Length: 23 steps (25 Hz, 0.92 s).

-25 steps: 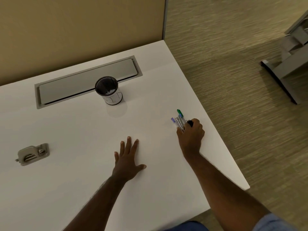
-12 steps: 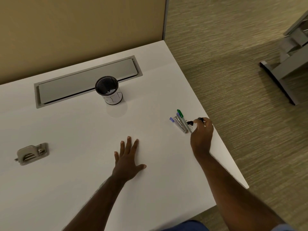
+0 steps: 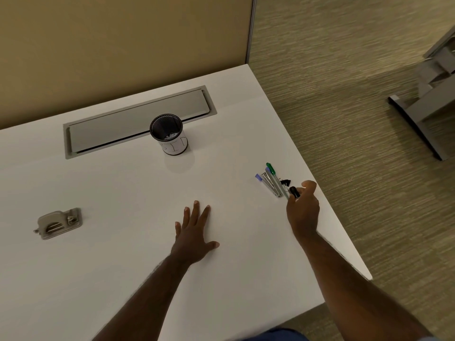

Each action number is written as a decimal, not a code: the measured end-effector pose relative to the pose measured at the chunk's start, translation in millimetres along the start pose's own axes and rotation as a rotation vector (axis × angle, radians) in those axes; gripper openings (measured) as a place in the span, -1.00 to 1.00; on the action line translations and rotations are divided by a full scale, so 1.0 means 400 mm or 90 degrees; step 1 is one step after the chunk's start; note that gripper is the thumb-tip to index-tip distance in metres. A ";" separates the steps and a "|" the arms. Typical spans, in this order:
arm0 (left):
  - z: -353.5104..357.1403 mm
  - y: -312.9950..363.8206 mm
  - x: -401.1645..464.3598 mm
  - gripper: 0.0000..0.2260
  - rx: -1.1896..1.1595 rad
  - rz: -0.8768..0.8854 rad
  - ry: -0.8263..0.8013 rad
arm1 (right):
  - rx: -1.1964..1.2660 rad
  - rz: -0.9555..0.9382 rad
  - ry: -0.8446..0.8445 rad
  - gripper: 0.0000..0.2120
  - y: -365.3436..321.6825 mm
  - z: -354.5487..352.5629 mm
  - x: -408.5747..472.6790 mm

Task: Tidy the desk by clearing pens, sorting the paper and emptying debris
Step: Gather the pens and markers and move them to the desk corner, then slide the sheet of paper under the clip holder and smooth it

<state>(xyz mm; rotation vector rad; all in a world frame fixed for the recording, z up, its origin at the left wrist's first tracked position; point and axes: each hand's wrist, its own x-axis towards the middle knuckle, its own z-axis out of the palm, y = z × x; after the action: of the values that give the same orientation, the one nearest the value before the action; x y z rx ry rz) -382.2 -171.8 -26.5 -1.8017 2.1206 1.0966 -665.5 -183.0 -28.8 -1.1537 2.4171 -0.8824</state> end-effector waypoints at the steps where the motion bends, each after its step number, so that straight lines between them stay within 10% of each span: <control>1: -0.003 -0.002 -0.001 -0.10 -0.001 0.005 -0.005 | 0.000 -0.003 -0.003 -0.61 -0.002 -0.003 -0.002; 7: -0.037 -0.052 -0.053 -0.18 -0.089 0.064 0.050 | -0.102 -0.108 0.086 -0.63 -0.047 -0.030 -0.051; 23: -0.120 -0.666 -0.575 -0.32 -0.058 -0.118 0.326 | -0.113 -0.615 -0.349 -0.50 -0.451 0.356 -0.702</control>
<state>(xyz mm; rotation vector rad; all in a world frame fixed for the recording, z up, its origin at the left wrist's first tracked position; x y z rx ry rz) -64.0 -21.0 20.0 -2.4805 2.1081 0.7554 -311.2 -106.3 -13.2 -2.3254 1.4551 -0.4480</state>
